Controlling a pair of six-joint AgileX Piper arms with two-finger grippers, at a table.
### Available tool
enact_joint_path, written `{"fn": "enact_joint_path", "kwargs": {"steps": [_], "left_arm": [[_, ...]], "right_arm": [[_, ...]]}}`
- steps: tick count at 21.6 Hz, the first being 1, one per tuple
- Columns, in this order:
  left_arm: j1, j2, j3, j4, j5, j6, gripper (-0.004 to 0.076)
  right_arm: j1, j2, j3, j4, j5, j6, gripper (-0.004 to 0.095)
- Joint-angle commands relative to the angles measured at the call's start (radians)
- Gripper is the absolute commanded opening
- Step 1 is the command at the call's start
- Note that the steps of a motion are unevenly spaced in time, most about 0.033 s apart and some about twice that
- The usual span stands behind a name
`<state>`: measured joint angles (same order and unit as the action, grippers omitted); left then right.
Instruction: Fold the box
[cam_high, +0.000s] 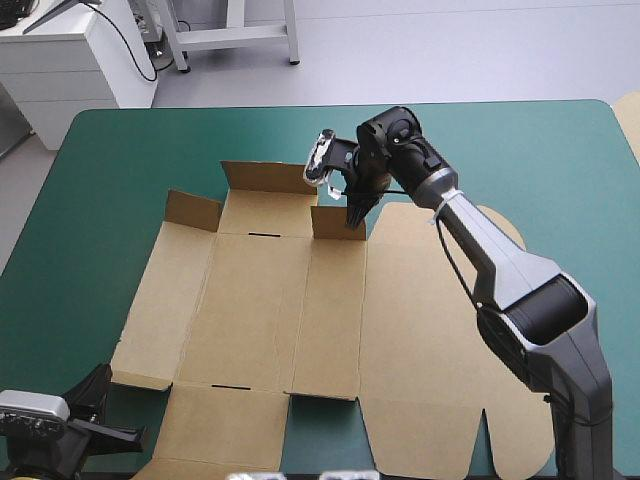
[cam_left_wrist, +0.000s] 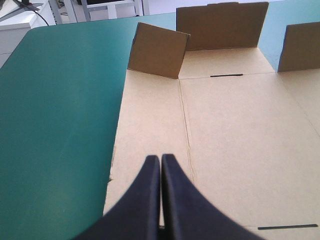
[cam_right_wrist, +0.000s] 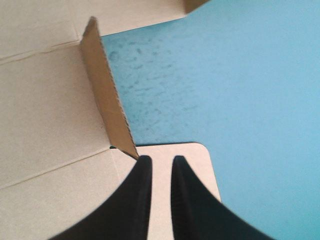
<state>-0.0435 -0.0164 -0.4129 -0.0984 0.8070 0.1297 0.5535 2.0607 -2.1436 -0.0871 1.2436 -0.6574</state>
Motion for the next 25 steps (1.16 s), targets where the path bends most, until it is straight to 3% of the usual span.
{"fn": "enact_joint_path", "kwargs": {"steps": [1,5,8,12,15,18,22,25], "left_arm": [[-0.007,-0.008,-0.032,-0.010,-0.073,-0.002,-0.0008],[-0.007,-0.007,-0.032,-0.001,-0.110,-0.002,-0.0008],[-0.007,0.034,-0.060,0.079,-0.178,-0.006,-0.0008],[-0.007,0.290,-0.235,0.255,-0.175,-0.006,-0.0008],[-0.007,0.550,-0.382,0.310,-0.097,-0.009,-0.0007],[-0.007,0.798,-0.508,0.409,0.070,-0.049,-0.0006],[-0.005,0.971,-0.594,0.508,0.222,-0.124,0.0018],[0.057,1.059,-0.644,0.487,0.256,-0.130,0.0018]], "right_arm": [[0.000,-0.136,-0.027,-0.063,0.001,0.142,-0.0014],[-0.005,-0.268,-0.010,-0.080,0.002,0.402,-0.0021],[-0.012,-0.369,0.099,-0.085,0.002,0.507,-0.0021],[-0.012,-0.591,0.423,-0.143,0.002,0.603,-0.0021],[-0.012,-0.755,0.607,-0.143,0.002,0.657,-0.0021],[-0.012,-0.907,0.763,-0.136,0.000,0.689,-0.0021],[-0.012,-1.039,0.862,-0.136,0.000,0.713,-0.0021],[-0.012,-1.122,0.914,-0.131,0.000,0.729,-0.0021]]}}
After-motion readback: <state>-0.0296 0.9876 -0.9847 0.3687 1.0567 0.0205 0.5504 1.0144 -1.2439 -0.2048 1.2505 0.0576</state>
